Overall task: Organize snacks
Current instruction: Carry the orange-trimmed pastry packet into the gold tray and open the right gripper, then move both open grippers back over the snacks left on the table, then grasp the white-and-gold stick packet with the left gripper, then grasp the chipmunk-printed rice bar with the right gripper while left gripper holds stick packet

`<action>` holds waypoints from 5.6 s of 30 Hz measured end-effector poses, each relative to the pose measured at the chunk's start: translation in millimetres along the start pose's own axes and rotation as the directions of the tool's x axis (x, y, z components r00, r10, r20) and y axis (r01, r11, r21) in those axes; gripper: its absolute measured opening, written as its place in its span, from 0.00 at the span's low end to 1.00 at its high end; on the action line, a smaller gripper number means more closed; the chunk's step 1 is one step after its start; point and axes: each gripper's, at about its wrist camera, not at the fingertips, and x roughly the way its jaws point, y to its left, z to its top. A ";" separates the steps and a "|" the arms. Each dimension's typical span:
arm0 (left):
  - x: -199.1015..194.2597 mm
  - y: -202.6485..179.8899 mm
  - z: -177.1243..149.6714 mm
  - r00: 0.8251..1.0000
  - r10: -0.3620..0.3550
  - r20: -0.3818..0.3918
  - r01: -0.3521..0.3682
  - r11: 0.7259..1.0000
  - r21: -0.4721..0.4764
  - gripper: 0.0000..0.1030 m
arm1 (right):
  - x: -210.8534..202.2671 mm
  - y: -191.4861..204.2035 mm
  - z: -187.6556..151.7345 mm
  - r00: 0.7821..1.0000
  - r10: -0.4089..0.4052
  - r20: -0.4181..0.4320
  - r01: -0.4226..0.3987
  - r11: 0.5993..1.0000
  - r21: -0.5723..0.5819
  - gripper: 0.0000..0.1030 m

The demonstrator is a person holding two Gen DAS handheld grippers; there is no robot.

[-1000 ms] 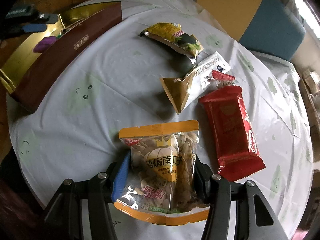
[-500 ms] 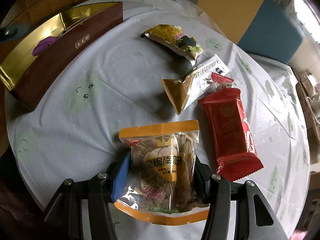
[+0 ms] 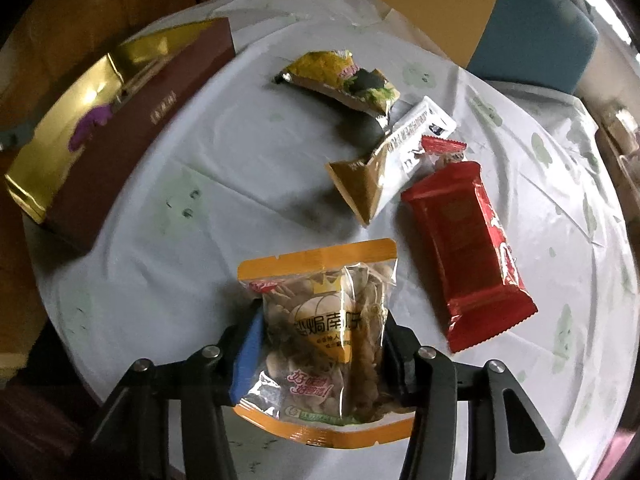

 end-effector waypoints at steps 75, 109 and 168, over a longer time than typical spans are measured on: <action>-16.4 -50.6 -4.7 0.999 0.020 0.042 -0.028 0.980 0.199 0.58 | -62.9 -93.8 21.5 0.961 -0.151 0.229 0.098 0.968 0.230 0.72; 112.6 -286.2 4.4 0.958 -0.154 -0.242 0.263 0.811 0.523 0.49 | -62.5 -183.4 -6.3 0.956 -0.222 0.193 0.063 0.796 0.602 0.81; 57.7 -215.6 -96.6 0.955 -0.247 -0.165 0.297 0.771 0.564 0.33 | -5.0 -132.6 18.7 0.987 0.099 0.128 -0.140 0.919 0.369 0.83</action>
